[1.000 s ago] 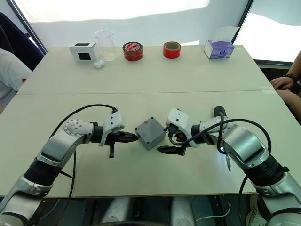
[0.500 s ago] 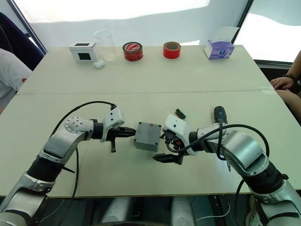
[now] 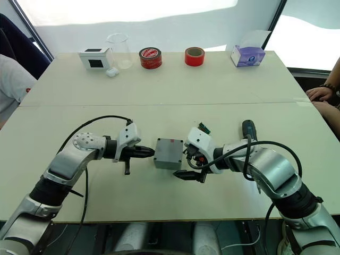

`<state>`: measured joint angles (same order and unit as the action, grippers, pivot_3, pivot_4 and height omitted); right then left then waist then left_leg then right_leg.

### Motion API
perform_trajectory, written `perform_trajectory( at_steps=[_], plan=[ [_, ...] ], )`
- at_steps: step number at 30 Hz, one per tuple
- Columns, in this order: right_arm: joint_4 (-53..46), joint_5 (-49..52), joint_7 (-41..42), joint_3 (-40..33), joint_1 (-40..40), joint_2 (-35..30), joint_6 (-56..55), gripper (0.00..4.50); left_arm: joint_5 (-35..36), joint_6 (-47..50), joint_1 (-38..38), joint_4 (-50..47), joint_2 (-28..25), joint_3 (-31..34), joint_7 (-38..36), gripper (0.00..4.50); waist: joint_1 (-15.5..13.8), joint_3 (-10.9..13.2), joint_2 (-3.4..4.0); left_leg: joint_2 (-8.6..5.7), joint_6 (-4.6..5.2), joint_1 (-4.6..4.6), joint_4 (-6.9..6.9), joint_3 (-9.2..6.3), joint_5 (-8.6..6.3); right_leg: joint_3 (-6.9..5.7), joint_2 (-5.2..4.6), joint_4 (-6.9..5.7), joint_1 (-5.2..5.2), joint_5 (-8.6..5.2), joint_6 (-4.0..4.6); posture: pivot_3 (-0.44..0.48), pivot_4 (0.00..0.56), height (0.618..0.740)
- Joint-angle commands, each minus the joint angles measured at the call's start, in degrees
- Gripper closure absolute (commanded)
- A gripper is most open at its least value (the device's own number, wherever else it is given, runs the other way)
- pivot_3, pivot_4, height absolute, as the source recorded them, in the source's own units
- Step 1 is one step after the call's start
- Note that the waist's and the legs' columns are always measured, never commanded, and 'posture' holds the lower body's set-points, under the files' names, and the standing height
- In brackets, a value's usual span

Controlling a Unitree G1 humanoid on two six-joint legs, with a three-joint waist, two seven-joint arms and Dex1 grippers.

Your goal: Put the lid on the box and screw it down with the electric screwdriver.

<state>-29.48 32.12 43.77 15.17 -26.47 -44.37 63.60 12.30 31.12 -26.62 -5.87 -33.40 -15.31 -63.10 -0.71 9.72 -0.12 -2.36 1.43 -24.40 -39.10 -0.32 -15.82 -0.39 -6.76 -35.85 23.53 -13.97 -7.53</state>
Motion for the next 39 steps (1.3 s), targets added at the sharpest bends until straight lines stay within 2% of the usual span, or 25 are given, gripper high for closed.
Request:
perform_trajectory(
  at_steps=[1, 7, 12, 15, 17, 19, 22, 30, 31, 36, 39],
  plan=[
    [-0.92, 0.12, 0.28, -0.66, -0.66, 0.99, -1.55, 0.07, 1.53, -0.08, -0.27, -2.90, 0.64, -0.55, -0.55, 4.50, 0.01, 0.00, 0.00, 0.00, 0.00, 0.00, 0.00, 0.00, 0.00, 0.00, 0.00, -0.01, 0.00, 0.00, 0.00, 0.000, 0.150, 0.740],
    [-1.02, 0.07, 0.82, -1.12, -0.80, 0.74, -1.60, 0.07, 1.39, -0.52, -0.60, -1.75, -0.03, 0.13, -0.98, 4.50, 0.01, 0.00, 0.00, 0.00, 0.00, 0.00, 0.00, 0.00, 0.00, 0.00, 0.00, -0.01, 0.00, 0.00, 0.00, 0.000, 0.150, 0.740],
    [-1.40, 1.49, 2.39, -5.18, -0.77, -1.21, -1.90, 0.07, 2.57, 0.22, -0.56, -1.81, -1.34, 1.80, -1.45, 4.50, 0.00, 0.00, 0.00, 0.00, 0.00, 0.00, 0.00, 0.00, 0.00, 0.00, 0.00, -0.01, 0.01, 0.00, 0.00, 0.000, 0.150, 0.740],
    [-1.91, 5.12, 6.08, -11.74, -0.51, -5.36, -1.01, 0.07, 7.18, 1.95, -0.80, -1.46, -2.98, 8.14, -2.19, 4.50, -0.05, 0.04, 0.01, 0.00, 0.00, -0.01, 0.00, 0.00, 0.00, 0.00, 0.00, -0.01, 0.01, 0.00, 0.00, 0.000, 0.150, 0.740],
    [-0.80, 7.22, 6.95, -14.91, -1.29, -5.96, -0.73, 0.07, 9.51, 3.04, -1.39, -1.13, -3.91, 10.69, -2.65, 4.50, 0.06, 0.05, -0.02, 0.02, 0.00, -0.01, -0.01, 0.00, 0.00, 0.00, 0.00, 0.00, 0.02, 0.00, 0.00, 0.000, 0.150, 0.740],
    [2.88, 6.96, 4.76, -16.95, -2.96, -4.26, -1.10, 0.07, 11.36, 4.88, -2.62, -0.91, -4.35, 11.73, -2.94, 4.50, 0.11, 0.05, -0.03, 0.05, 0.00, 0.03, 0.00, -0.01, 0.00, -0.01, 0.02, 0.00, 0.00, 0.00, 0.00, 0.000, 0.150, 0.740],
    [12.02, 0.53, 1.45, -15.87, -4.24, -2.43, -7.15, 0.07, 15.62, 9.08, -5.65, -1.09, -3.61, 13.76, -2.56, 4.50, 0.03, 0.04, -0.04, 0.05, 0.00, 0.05, 0.00, 0.01, 0.00, -0.01, 0.03, -0.04, -0.02, 0.00, 0.00, 0.000, 0.150, 0.740],
    [30.49, -11.39, -1.88, -9.98, -5.85, 4.17, -22.24, 0.07, 16.80, 10.46, -6.40, -4.12, -3.40, 11.97, -1.22, 4.50, 0.46, 0.05, -0.04, 0.01, -0.05, 0.02, 0.02, 0.06, 0.03, 0.03, 0.03, -0.08, 0.04, 0.00, 0.00, 0.000, 0.150, 0.740],
    [32.31, -12.41, -1.61, -9.42, -6.16, 4.86, -23.79, 0.50, 16.94, 10.63, -6.27, -4.57, -3.33, 11.83, -0.90, 4.50, 0.51, 0.05, -0.04, 0.01, -0.06, 0.03, 0.01, 0.06, 0.03, 0.03, 0.04, -0.08, 0.03, 0.00, 0.00, 0.000, 0.150, 0.740],
    [34.90, -13.79, -0.04, -9.41, -7.38, 6.19, -25.58, 2.05, 16.93, 10.83, -5.49, -5.41, -3.96, 11.50, -0.54, 4.50, 0.46, 0.07, -0.01, 0.01, -0.06, 0.03, 0.01, 0.07, 0.04, 0.04, 0.05, -0.09, 0.04, 0.00, 0.00, 0.000, 0.150, 0.740],
    [35.72, -14.45, 0.02, -9.48, -7.64, 6.60, -25.73, 2.05, 17.21, 11.02, -5.26, -5.80, -3.93, 11.57, 0.03, 4.50, 0.46, 0.07, -0.01, 0.01, -0.07, 0.03, 0.01, 0.07, 0.04, 0.05, 0.05, -0.09, 0.04, 0.00, 0.00, 0.000, 0.150, 0.740]
  ],
)
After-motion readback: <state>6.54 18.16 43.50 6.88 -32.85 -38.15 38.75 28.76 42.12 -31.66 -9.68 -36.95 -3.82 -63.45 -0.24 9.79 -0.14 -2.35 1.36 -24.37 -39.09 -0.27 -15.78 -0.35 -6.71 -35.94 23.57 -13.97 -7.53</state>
